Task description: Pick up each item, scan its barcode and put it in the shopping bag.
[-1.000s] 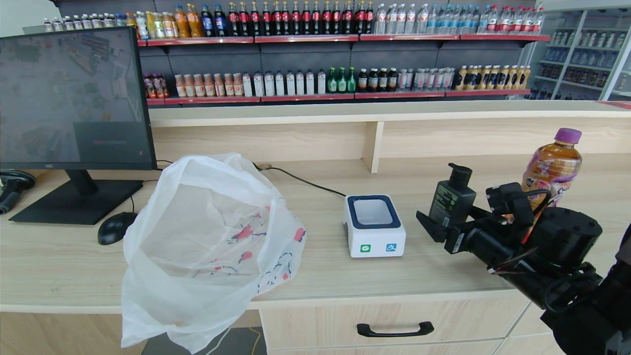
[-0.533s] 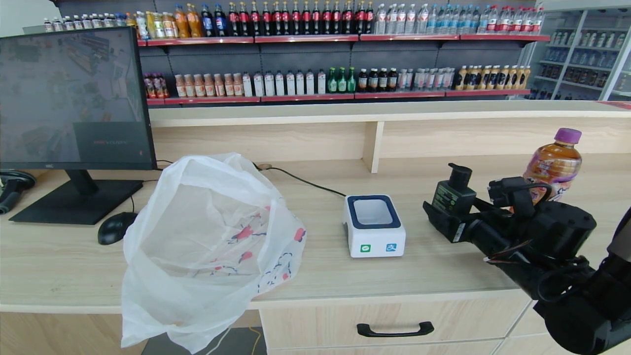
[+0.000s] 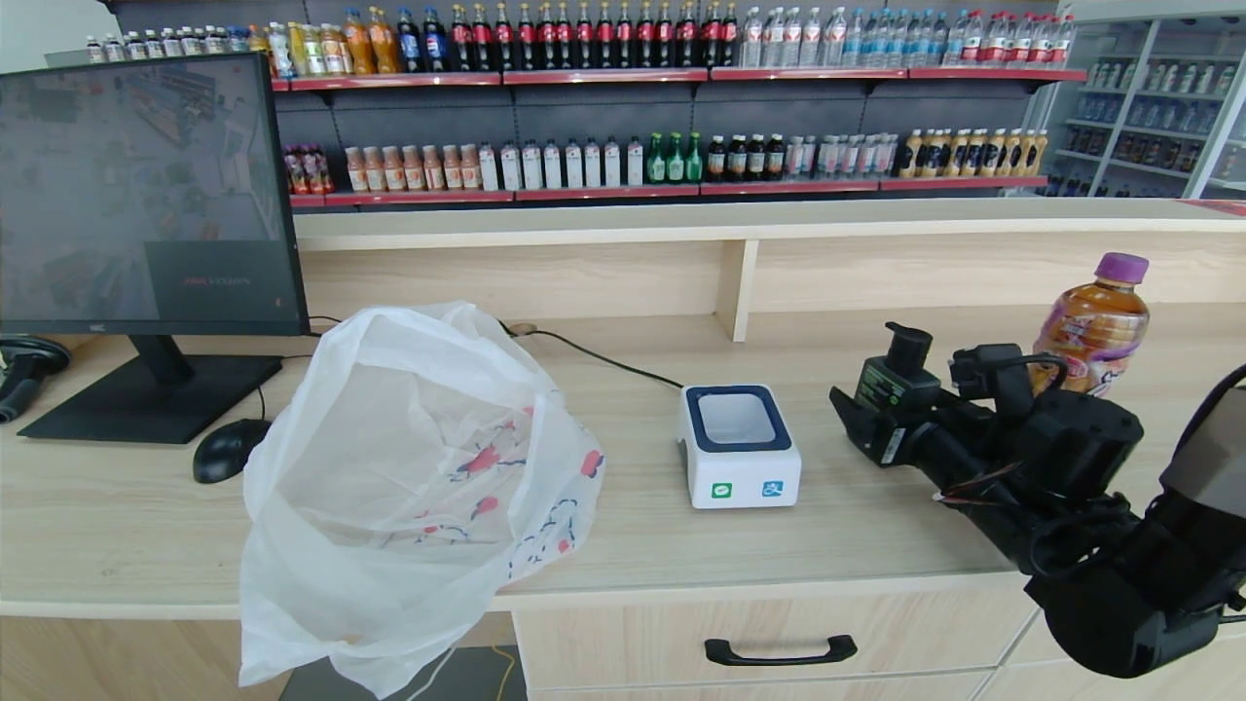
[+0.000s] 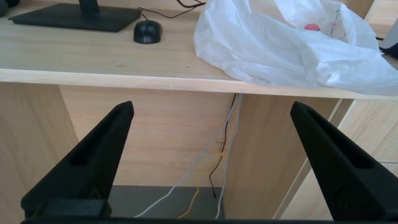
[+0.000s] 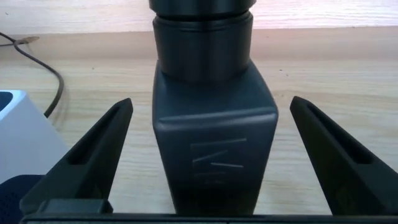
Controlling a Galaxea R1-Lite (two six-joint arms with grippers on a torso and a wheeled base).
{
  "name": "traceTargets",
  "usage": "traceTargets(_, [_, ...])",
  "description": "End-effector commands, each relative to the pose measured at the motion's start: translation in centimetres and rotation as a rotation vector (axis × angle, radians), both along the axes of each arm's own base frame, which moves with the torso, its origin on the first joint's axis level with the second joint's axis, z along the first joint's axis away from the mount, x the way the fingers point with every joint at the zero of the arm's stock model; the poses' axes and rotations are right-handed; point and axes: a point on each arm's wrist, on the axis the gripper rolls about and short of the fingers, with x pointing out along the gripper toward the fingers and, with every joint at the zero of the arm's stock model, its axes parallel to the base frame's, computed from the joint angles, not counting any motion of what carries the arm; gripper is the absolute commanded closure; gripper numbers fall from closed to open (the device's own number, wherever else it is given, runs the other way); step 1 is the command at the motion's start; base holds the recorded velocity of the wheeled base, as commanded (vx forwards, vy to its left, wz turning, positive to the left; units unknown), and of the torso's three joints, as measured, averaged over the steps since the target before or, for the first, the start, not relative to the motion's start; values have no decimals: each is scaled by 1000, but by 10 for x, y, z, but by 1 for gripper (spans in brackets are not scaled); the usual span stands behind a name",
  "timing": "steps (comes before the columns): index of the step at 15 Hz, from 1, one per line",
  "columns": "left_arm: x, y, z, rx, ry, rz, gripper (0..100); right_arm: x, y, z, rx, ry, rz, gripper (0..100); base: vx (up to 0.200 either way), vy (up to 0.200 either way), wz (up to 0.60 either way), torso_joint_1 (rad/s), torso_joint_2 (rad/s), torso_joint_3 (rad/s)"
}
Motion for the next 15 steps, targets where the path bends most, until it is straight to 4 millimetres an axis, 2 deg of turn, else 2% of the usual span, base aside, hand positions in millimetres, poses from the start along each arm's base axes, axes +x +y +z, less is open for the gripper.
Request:
traceTargets(1, [0,0,0,0,0,1,0,5,4,-2,24,-1,10,0,0,0,0,0,0,0])
traceTargets(5, [0,0,0,0,0,1,0,6,20,-1,33,-13,48,0,0,0,0,0,0,0])
traceTargets(6, [0,0,0,0,0,1,0,6,21,-2,32,-11,51,100,0,0,0,0,0,0])
traceTargets(15, [0,0,0,-1,0,0,0,4,21,0,54,-10,56,100,0,0,0,0,0,0])
